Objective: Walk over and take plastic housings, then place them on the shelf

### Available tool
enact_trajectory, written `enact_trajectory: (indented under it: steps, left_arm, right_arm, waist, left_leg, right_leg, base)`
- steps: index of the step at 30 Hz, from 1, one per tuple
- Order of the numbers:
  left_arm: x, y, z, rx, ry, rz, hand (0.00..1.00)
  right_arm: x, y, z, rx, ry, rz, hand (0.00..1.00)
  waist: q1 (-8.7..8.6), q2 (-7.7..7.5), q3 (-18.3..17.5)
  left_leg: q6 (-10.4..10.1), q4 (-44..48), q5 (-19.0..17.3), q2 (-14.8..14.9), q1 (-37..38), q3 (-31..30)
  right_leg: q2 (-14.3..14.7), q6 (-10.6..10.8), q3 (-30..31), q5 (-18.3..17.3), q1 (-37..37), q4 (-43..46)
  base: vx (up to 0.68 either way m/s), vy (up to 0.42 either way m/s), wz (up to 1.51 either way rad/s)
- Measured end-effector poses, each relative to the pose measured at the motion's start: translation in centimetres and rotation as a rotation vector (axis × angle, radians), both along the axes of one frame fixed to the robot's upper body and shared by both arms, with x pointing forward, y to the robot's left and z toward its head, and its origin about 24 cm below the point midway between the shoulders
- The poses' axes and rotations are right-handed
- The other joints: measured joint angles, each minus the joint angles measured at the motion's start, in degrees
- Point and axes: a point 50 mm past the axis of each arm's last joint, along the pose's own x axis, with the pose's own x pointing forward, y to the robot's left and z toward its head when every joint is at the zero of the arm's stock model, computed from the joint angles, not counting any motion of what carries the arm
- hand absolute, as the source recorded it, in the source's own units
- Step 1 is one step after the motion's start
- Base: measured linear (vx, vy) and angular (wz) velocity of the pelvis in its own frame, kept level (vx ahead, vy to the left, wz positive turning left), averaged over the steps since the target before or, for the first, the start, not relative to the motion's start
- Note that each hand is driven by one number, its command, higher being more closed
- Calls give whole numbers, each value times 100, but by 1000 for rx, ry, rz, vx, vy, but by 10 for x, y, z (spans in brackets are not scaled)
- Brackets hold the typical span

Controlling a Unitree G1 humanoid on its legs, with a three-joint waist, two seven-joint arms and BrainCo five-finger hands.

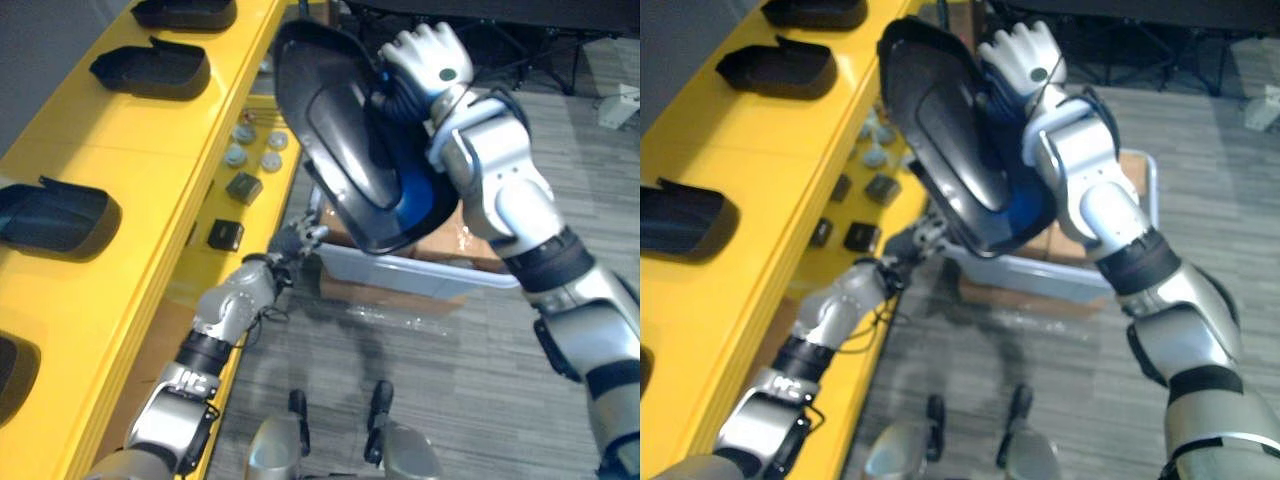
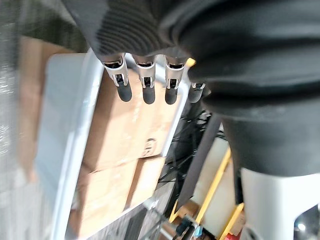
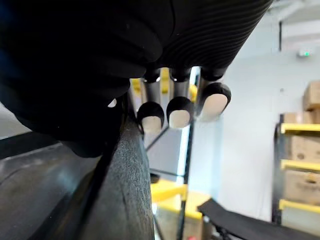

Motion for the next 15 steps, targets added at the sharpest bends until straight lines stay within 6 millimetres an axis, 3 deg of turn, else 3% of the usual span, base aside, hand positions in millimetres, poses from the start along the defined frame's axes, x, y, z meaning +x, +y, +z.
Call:
enact_trajectory:
  steps: [6, 10, 15]
  left_arm:
    - [0, -2, 5, -178, 67, 66, 0]
    - [8, 16, 4, -175, 56, 260, 0]
    - [13, 34, 8, -179, 36, 367, 0]
  right_arm:
    - [-7, 13, -1, -42, 17, 54, 100]
    - [-6, 14, -2, -67, 25, 31, 100]
    - [-7, 18, -1, -89, 40, 15, 100]
  waist:
    - [-3, -9, 4]
    - [-15, -107, -5]
    - [-4, -194, 2]
  left_leg:
    - [-1, 7, -1, 26, 10, 28]
    - [-1, 5, 0, 37, 15, 31]
    - [-1, 7, 1, 26, 16, 0]
  right_leg:
    - [20, -2, 12, 0, -1, 1]
    - [22, -5, 7, 2, 0, 1]
    - [19, -7, -7, 4, 20, 1]
  base:
    - [-3, 3, -1]
    - [0, 0, 0]
    - [-3, 10, 2]
